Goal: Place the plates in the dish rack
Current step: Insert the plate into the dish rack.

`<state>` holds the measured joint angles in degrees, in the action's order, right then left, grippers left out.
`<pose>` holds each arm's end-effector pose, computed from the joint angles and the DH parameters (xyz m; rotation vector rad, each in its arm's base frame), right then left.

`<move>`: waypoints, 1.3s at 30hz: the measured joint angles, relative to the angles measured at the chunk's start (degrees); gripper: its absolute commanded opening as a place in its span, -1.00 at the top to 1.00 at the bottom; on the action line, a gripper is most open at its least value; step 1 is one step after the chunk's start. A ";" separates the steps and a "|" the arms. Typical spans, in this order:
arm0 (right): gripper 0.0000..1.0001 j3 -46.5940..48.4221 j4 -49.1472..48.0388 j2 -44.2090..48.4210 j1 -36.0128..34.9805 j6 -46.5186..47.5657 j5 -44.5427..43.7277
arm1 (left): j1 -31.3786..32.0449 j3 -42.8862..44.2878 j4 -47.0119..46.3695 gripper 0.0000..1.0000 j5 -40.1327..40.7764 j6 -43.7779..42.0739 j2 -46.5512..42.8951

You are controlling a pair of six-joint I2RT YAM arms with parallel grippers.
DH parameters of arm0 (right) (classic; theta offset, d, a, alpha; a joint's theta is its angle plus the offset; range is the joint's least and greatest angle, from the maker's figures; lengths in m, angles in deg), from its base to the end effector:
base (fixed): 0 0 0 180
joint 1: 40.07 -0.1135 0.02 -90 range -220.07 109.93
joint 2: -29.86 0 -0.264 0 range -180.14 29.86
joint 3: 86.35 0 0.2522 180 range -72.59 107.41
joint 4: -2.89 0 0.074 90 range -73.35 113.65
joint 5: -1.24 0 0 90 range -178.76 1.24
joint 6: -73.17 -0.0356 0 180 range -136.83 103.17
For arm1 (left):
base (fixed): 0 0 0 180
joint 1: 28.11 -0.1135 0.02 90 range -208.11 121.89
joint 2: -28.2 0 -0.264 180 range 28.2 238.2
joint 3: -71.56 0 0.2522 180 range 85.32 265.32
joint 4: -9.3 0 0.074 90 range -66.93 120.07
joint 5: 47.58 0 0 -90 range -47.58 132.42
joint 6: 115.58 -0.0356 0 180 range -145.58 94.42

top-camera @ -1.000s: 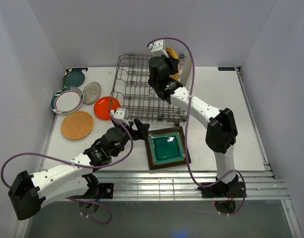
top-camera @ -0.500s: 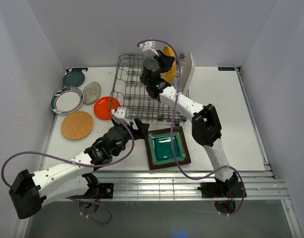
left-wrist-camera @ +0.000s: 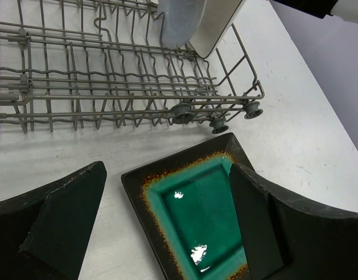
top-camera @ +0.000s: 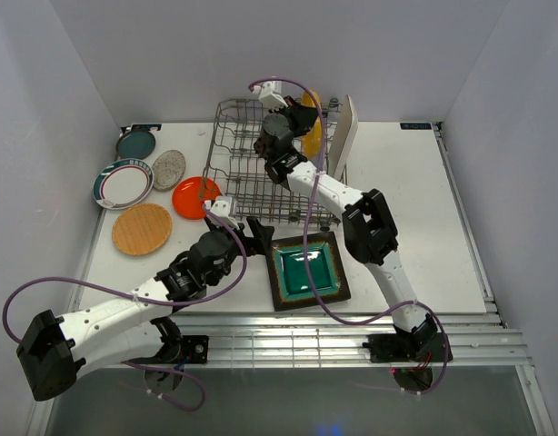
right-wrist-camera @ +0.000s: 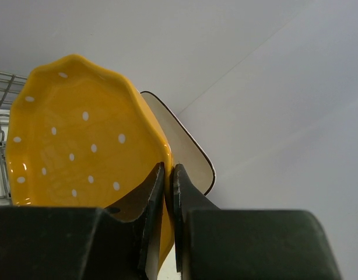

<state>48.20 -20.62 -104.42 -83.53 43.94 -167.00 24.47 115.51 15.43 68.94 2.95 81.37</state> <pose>0.4093 0.3399 0.3365 -0.0231 1.5764 -1.0205 0.1419 -0.1593 0.2564 0.0593 1.8472 -0.5761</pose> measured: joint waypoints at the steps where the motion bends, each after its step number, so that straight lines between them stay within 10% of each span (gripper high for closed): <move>1: 0.84 0.00 -0.44 -0.17 0.07 0.13 -0.09 | 0.00 0.00 0.00 -0.96 -0.02 0.00 0.00; 39: 0.85 0.94 -1.42 -7.04 1.70 -0.57 -1.27 | 0.00 0.42 0.50 -0.96 -0.09 0.02 0.00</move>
<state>49.14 -22.04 -111.46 -81.83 43.37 -168.27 24.47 115.93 15.93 68.86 2.98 81.37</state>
